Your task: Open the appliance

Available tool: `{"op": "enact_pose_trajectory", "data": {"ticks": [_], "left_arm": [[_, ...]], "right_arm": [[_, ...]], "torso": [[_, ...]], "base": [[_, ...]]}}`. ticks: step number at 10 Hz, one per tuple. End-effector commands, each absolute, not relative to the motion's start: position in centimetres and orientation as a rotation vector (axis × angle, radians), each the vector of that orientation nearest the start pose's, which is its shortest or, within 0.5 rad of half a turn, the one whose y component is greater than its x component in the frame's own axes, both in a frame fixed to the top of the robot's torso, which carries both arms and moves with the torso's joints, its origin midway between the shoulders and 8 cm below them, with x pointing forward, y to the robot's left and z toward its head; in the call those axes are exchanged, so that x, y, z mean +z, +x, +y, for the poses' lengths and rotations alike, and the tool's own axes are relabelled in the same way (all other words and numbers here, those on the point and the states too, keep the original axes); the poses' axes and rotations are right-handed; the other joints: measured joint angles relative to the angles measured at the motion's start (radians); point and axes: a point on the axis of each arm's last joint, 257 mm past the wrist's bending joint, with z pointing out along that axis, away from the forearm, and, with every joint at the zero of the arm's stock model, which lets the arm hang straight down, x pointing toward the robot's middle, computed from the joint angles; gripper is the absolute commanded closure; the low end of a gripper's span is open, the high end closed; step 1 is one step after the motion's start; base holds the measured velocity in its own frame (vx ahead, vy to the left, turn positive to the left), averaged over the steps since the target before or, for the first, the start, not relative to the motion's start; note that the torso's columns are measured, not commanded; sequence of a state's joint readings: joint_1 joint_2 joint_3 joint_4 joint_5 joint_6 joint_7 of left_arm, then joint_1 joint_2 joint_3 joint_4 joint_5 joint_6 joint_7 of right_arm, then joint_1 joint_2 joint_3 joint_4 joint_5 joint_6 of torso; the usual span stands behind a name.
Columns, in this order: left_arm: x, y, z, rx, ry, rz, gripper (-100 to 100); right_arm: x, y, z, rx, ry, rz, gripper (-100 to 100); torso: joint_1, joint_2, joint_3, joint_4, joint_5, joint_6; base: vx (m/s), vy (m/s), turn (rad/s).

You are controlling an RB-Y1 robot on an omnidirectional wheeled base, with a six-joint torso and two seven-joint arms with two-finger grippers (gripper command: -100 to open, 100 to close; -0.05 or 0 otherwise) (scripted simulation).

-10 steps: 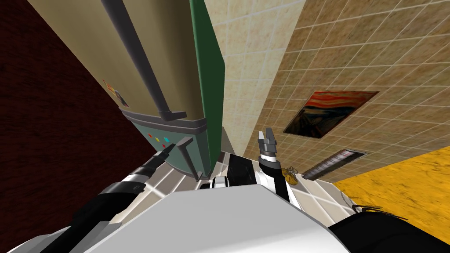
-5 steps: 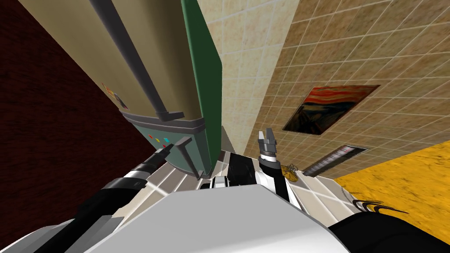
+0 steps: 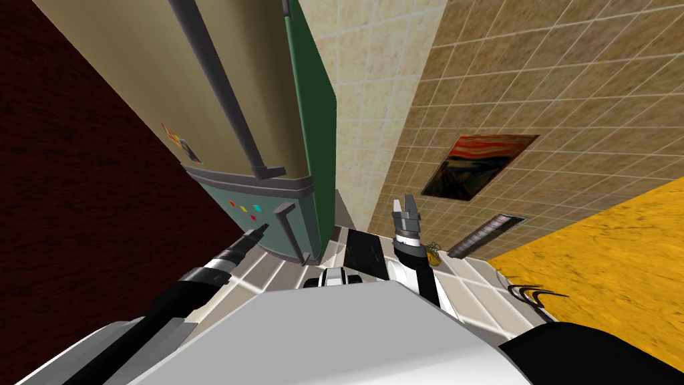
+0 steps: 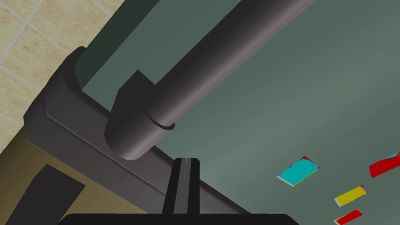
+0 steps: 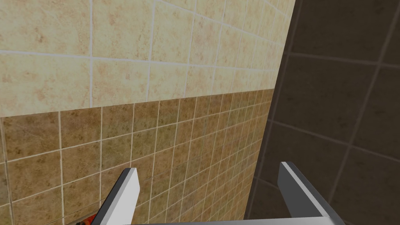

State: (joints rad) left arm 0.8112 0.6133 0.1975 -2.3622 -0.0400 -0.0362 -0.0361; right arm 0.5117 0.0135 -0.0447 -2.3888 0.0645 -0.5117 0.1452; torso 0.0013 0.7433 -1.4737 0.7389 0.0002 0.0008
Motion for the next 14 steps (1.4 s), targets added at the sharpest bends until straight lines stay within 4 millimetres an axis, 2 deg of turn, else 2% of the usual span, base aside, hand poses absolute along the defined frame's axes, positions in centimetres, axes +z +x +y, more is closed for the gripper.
{"op": "enact_pose_trajectory", "data": {"ticks": [1, 3, 4, 5, 8, 9, 11, 13, 14], "left_arm": [[-12.8, 35.0, 35.2, -0.746, -0.568, 1.520, 100], [-14.7, 34.8, 36.8, -0.711, -0.604, 1.543, 100], [-14.4, 36.1, 35.1, -0.820, -0.594, 1.535, 100], [-14.5, 36.4, 35.4, -0.821, -0.570, 1.546, 100], [-17.2, 36.0, 38.0, -0.774, -0.604, 1.577, 100], [-16.5, 37.3, 36.5, -0.877, -0.589, 1.564, 100], [-17.0, 37.4, 37.7, -0.864, -0.563, 1.580, 100], [-19.0, 37.1, 39.9, -0.816, -0.606, 1.604, 100], [-18.3, 38.1, 38.6, -0.910, -0.595, 1.593, 100]], "right_arm": [[7.0, 31.6, -28.1, 1.095, 0.482, 0.591, 0], [7.0, 31.6, -28.1, 1.095, 0.482, 0.592, 0], [7.0, 31.6, -28.1, 1.095, 0.482, 0.592, 0], [7.0, 31.6, -28.1, 1.095, 0.482, 0.591, 0], [7.0, 31.6, -28.1, 1.095, 0.482, 0.592, 0], [7.0, 31.6, -28.1, 1.095, 0.482, 0.592, 0], [7.0, 31.6, -28.1, 1.095, 0.482, 0.591, 0], [7.0, 31.6, -28.1, 1.095, 0.482, 0.592, 0], [7.0, 31.6, -28.1, 1.095, 0.482, 0.592, 0]], "torso": [[0.001, 0.003, 0.003, 0.002, 0.000, -0.001], [-0.002, -0.011, -0.006, -0.003, 0.000, -0.001], [-0.003, -0.012, -0.007, -0.003, -0.001, -0.001], [0.000, -0.001, -0.001, 0.000, 0.000, 0.000], [-0.003, -0.011, -0.005, -0.002, -0.001, -0.001], [-0.003, -0.012, -0.007, -0.003, -0.001, -0.001], [0.000, 0.002, 0.002, 0.001, 0.000, -0.001], [0.000, -0.009, -0.004, -0.002, 0.000, -0.001], [-0.002, -0.012, -0.007, -0.003, 0.000, -0.001]], "base": [[-0.096, 0.022, 0.002], [-0.003, 0.006, 0.010], [-0.175, 0.047, -0.115], [-0.217, 0.054, -0.111], [-0.042, 0.001, 0.002], [-0.142, -0.007, -0.155], [-0.168, 0.021, -0.045], [-0.022, 0.021, 0.010], [-0.168, 0.005, -0.160]]}}
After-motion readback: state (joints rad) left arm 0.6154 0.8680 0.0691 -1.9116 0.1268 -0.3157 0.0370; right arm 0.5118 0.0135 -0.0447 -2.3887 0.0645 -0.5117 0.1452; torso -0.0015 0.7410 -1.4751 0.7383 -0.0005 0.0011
